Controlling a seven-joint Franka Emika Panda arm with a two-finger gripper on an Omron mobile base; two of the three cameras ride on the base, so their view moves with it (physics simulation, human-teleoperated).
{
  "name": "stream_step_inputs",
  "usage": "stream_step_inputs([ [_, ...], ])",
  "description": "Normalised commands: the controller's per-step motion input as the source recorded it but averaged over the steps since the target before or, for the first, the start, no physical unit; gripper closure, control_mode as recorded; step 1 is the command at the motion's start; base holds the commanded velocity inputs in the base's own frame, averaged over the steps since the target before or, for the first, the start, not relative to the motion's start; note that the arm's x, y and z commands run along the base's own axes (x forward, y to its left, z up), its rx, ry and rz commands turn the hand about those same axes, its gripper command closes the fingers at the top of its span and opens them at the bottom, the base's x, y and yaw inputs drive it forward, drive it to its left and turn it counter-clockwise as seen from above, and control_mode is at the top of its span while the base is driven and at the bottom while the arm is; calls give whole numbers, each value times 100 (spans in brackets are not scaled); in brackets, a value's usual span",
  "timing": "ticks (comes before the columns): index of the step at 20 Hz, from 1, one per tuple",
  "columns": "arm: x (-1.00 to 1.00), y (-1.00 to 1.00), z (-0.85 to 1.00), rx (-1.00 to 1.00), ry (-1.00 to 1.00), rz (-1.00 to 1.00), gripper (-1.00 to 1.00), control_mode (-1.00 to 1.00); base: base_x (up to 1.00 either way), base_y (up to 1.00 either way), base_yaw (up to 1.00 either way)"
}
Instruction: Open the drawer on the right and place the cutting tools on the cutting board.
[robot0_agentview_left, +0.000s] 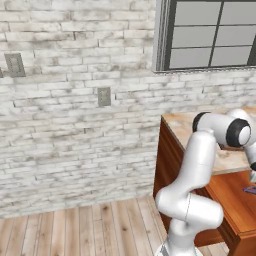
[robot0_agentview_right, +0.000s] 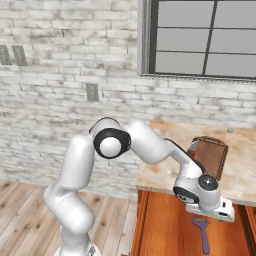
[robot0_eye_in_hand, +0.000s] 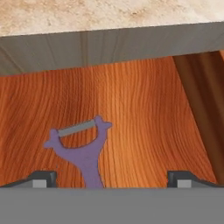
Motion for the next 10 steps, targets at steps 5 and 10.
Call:
stream_step_inputs([
  [5,-44,0,-7,0,0,2,-100,-100,0,0,0],
  [10,0,0,-19,0,5,0,-100,-100,0,0,0],
])
